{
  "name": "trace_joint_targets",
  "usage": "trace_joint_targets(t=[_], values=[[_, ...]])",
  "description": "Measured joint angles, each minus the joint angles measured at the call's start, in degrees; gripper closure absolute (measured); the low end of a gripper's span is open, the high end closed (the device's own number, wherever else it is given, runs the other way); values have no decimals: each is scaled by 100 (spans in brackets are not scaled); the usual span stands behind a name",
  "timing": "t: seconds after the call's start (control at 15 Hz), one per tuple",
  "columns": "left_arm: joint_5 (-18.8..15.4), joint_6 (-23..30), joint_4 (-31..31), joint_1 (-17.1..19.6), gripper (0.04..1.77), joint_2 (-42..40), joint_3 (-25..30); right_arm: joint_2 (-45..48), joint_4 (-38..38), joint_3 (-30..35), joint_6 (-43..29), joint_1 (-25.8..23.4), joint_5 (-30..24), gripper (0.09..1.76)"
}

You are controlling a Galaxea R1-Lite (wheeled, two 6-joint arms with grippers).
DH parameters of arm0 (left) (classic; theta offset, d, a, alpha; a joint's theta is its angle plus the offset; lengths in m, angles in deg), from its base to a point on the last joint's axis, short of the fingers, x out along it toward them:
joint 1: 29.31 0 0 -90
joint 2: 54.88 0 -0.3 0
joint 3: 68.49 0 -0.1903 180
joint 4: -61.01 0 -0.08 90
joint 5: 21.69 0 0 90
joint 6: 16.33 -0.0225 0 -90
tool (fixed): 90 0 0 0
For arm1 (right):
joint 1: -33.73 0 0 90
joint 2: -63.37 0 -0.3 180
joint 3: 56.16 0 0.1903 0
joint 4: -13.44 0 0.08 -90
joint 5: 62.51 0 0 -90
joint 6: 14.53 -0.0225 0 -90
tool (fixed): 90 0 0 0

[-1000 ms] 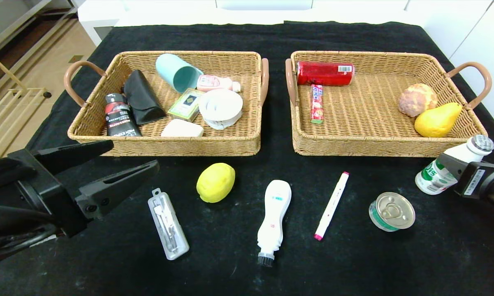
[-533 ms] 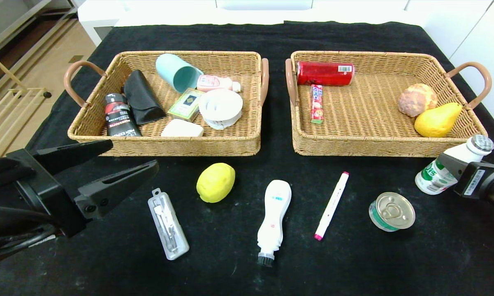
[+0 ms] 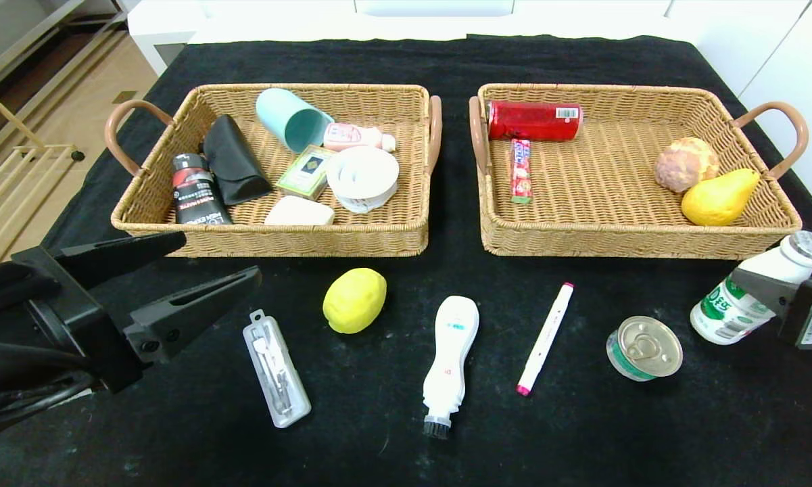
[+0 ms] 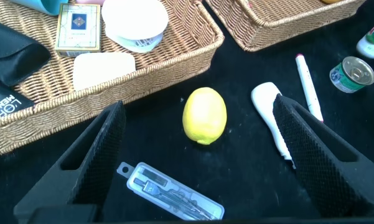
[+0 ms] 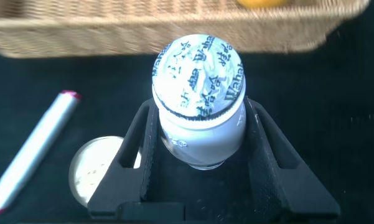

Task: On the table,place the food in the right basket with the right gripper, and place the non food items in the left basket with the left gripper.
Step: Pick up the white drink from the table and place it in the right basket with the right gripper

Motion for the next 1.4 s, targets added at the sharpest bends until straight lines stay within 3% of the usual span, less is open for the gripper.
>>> trace_joint_targets(t=[0.47, 1.4], values=[[0, -9, -16, -11, 9, 0, 13, 215, 1054, -1507, 21, 556, -2, 98], [-11, -22, -13, -20, 9, 22, 22, -2109, 890, -3991, 80, 675, 0, 98]])
